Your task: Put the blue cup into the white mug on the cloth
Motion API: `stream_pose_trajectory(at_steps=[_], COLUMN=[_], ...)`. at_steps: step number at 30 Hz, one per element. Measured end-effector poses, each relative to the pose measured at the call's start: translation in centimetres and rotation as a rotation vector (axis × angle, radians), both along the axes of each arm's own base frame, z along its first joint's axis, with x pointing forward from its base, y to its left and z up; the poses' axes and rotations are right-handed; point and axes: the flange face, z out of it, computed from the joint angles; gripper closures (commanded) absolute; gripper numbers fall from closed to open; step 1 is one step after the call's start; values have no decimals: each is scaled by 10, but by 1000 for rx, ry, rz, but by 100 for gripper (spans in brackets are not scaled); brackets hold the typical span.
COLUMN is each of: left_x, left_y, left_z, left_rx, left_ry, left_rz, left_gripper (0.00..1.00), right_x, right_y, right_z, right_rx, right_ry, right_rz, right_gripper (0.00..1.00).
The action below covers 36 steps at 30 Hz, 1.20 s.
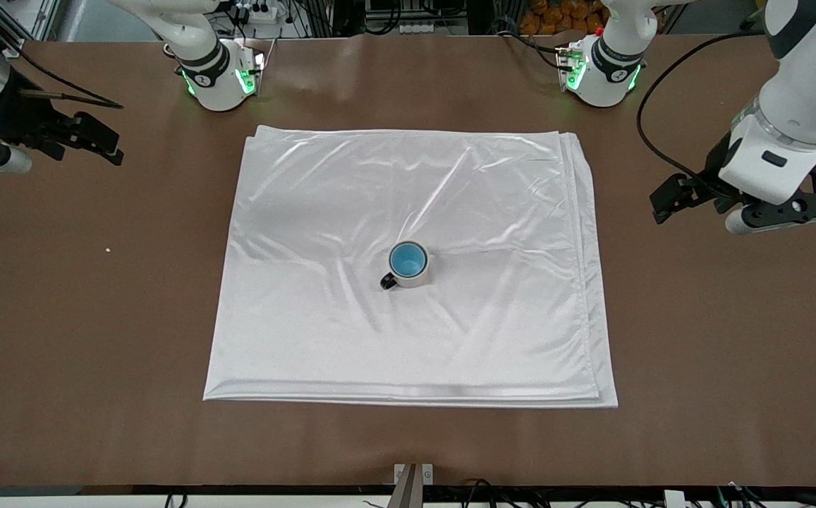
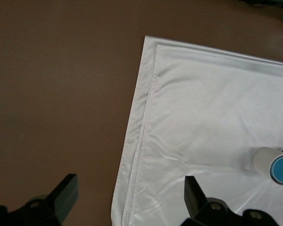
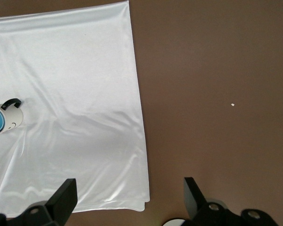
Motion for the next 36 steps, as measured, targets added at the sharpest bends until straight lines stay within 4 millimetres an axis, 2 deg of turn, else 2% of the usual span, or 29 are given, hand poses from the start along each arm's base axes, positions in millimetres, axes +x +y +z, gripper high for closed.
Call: stream_pose_trajectory(at_steps=[8,13,23,30,36], left_x=[-8,-9,-13,-13,-13], left_y=[40,61,59,60,60], left_z=[-10,-15,-15,-14,-15], left_rx=[5,-12,-10,-10,-10], left_ry=[-27,-15,-17,-17,-16], left_rz=[-10,-12,-16,-15,-16], left_gripper=[0,0,0,0,0], right_x=[2,3,16,26,27], right_y=[10,6,-8,-11,-12], right_z=[1,1,-10,-22,-23], right_rx=[2,6,-8,-30,-39], right_ry=[-21,-24,-31,-29,-29], right_rz=[20,14,-8,-8,-7], right_gripper=[0,0,0,0,0])
